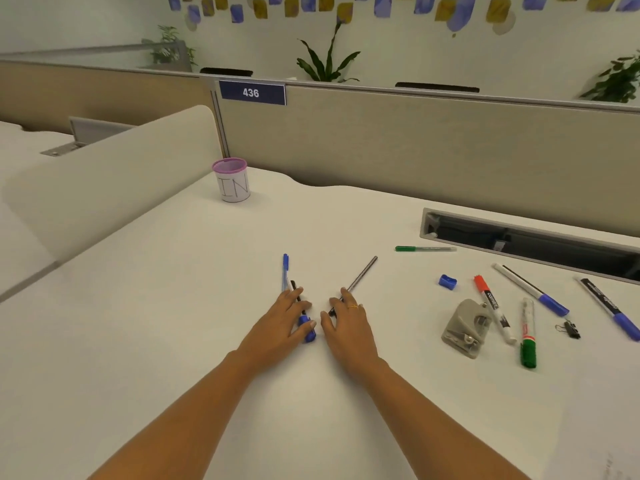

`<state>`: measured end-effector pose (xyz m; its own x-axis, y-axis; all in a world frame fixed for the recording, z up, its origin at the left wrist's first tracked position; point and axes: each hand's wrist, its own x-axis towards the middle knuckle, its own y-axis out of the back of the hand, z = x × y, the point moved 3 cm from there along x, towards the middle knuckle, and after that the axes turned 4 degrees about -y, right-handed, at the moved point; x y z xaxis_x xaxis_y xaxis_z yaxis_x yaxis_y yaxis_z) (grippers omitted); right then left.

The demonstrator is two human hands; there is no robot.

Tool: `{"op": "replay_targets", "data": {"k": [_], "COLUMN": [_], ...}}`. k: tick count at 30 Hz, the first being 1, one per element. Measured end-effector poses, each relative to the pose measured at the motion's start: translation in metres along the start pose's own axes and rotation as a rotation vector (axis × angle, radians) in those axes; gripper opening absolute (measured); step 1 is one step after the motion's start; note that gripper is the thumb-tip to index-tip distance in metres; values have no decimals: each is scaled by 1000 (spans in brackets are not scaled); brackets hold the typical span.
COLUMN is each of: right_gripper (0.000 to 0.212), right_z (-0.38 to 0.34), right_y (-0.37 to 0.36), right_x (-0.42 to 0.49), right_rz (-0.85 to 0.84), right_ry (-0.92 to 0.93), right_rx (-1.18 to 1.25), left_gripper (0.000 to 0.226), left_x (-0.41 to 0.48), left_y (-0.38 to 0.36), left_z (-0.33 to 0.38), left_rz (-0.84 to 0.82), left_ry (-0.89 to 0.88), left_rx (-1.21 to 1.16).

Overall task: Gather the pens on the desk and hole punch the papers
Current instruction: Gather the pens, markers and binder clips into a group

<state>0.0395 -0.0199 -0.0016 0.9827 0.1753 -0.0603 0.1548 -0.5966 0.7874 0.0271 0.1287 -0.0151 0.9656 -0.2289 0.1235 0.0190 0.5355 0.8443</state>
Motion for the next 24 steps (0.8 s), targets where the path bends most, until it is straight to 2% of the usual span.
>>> {"op": "replay_targets", "data": {"k": [13,19,24], "right_gripper": [40,42,48], "right_z": [-130,-192,-236], "right_y": [-102,-146,-178], "right_x": [35,49,58], "right_rz": [-33,-74,-85], "right_ry": [98,144,197], "right_rx": [51,49,61], "left_gripper": [38,37,29], "left_x": [-40,-57,-69], "left_y": [95,139,167], "left_z": [-135,-194,-233], "left_rz": [-3,32,112], "left_ry": [-61,-5,35], "left_rx": [16,25,-62]}}
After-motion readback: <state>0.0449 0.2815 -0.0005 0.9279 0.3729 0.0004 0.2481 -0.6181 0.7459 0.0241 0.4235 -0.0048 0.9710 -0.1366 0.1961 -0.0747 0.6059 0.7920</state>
